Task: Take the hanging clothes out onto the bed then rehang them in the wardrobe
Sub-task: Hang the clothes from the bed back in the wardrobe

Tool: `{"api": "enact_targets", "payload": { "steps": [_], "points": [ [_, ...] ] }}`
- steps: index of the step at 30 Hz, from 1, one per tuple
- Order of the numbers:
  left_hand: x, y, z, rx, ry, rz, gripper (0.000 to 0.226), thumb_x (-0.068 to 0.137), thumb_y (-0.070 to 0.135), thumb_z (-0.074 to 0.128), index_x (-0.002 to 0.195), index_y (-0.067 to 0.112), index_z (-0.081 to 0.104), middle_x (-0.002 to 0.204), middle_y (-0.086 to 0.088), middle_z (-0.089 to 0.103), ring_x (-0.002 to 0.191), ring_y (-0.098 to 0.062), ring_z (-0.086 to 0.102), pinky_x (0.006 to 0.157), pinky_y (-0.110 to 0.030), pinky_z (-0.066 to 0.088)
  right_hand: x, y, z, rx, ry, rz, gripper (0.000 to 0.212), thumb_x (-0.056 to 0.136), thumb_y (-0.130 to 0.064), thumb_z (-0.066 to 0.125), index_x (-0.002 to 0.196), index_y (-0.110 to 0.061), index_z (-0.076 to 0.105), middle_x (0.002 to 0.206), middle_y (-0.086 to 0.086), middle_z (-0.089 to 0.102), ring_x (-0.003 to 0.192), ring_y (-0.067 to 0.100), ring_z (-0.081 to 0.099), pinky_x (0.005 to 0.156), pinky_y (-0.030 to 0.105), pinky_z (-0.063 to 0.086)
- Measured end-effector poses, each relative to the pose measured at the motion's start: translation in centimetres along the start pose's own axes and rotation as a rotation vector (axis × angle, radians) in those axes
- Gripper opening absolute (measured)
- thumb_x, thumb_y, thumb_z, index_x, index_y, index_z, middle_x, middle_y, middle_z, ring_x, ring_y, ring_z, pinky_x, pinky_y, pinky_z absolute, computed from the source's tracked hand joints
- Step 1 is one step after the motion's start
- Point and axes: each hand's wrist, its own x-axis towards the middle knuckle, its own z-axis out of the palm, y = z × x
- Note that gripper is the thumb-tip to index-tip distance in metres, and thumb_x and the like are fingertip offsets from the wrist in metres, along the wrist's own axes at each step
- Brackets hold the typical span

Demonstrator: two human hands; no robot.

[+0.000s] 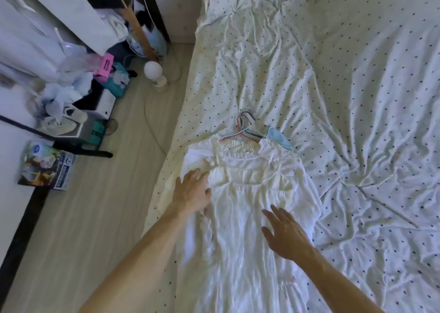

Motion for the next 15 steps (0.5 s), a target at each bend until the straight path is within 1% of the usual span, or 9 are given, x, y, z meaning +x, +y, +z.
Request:
{"api": "enact_targets", "payload": {
  "steps": [2, 4, 7, 9, 10, 12, 14, 15],
  "points": [
    [5.3, -1.0, -0.9, 0.038, 0.014, 0.013, 0.058, 0.101, 0.04, 0.041, 0.155, 0.028, 0.024, 0.165, -0.003, 0.016, 0.151, -0.025, 0.015, 0.119, -0.051, 0.019, 4.5, -0.6, 0.1, -0.027, 0.019, 0.025, 0.063, 0.102, -0.049, 0.036, 0.157, -0.032, 0.011, 0.166, -0.001, -0.002, 0.153, 0.025, -0.001, 0.124, 0.044, 0.014],
    [10.5, -1.6, -1.5, 0.067, 0.035, 0.018, 0.06, 0.1, 0.042, 0.041, 0.156, 0.026, 0.022, 0.165, -0.005, 0.016, 0.151, -0.027, 0.017, 0.119, -0.052, 0.02, 8.0, -0.8, 0.5, -0.063, 0.015, 0.061, 0.066, 0.101, -0.05, 0.038, 0.157, -0.036, 0.005, 0.165, -0.002, -0.014, 0.152, 0.029, -0.007, 0.122, 0.051, 0.015],
    [16.9, -2.2, -1.1, 0.061, 0.035, 0.0, 0.064, 0.101, 0.045, 0.042, 0.157, 0.025, 0.018, 0.164, -0.006, 0.017, 0.15, -0.029, 0.02, 0.118, -0.053, 0.023, 11.0, 0.0, 1.8, -0.073, -0.065, 0.093, 0.069, 0.1, -0.047, 0.042, 0.155, -0.041, 0.001, 0.163, -0.006, -0.023, 0.151, 0.033, -0.011, 0.119, 0.056, 0.017],
    [19.7, -2.5, -0.1, 0.048, 0.019, 0.001, 0.064, 0.1, 0.047, 0.042, 0.157, 0.028, 0.019, 0.162, -0.004, 0.025, 0.147, -0.028, 0.026, 0.116, -0.054, 0.026, 11.8, 0.7, 2.8, -0.078, -0.108, 0.093, 0.072, 0.099, -0.047, 0.044, 0.155, -0.042, -0.002, 0.161, -0.008, -0.026, 0.151, 0.033, -0.014, 0.12, 0.056, 0.017],
    [20.8, -2.7, 0.3, 0.033, 0.013, 0.006, 0.061, 0.099, 0.047, 0.042, 0.155, 0.032, 0.024, 0.157, -0.003, 0.034, 0.144, -0.028, 0.033, 0.114, -0.054, 0.03, 12.0, 1.1, 3.2, -0.071, -0.118, 0.093, 0.073, 0.099, -0.048, 0.044, 0.155, -0.042, -0.003, 0.161, -0.009, -0.026, 0.151, 0.033, -0.014, 0.12, 0.056, 0.016],
    [21.9, -2.7, 0.9, 0.006, 0.047, 0.009, 0.049, 0.098, 0.046, 0.044, 0.145, 0.033, 0.04, 0.141, -0.005, 0.051, 0.13, -0.028, 0.048, 0.105, -0.05, 0.04, 12.2, 1.5, 3.6, -0.039, -0.131, 0.094, 0.073, 0.098, -0.049, 0.046, 0.154, -0.044, 0.0, 0.162, -0.011, -0.025, 0.151, 0.033, -0.013, 0.12, 0.056, 0.016],
    [22.0, -2.5, 0.9, 0.01, 0.145, 0.019, 0.032, 0.1, 0.041, 0.045, 0.127, 0.028, 0.055, 0.124, -0.005, 0.058, 0.111, -0.028, 0.059, 0.089, -0.043, 0.048, 12.4, 1.7, 3.5, -0.007, -0.141, 0.093, 0.072, 0.097, -0.047, 0.048, 0.154, -0.045, 0.005, 0.162, -0.012, -0.022, 0.151, 0.032, -0.011, 0.119, 0.057, 0.016],
    [21.8, -2.3, 0.7, 0.024, 0.197, 0.039, 0.025, 0.102, 0.037, 0.044, 0.119, 0.025, 0.059, 0.119, -0.005, 0.058, 0.103, -0.027, 0.06, 0.081, -0.04, 0.048, 12.4, 1.8, 3.2, 0.007, -0.154, 0.098, 0.071, 0.097, -0.046, 0.049, 0.154, -0.045, 0.007, 0.163, -0.012, -0.021, 0.152, 0.032, -0.011, 0.118, 0.058, 0.017]
  ]
}}
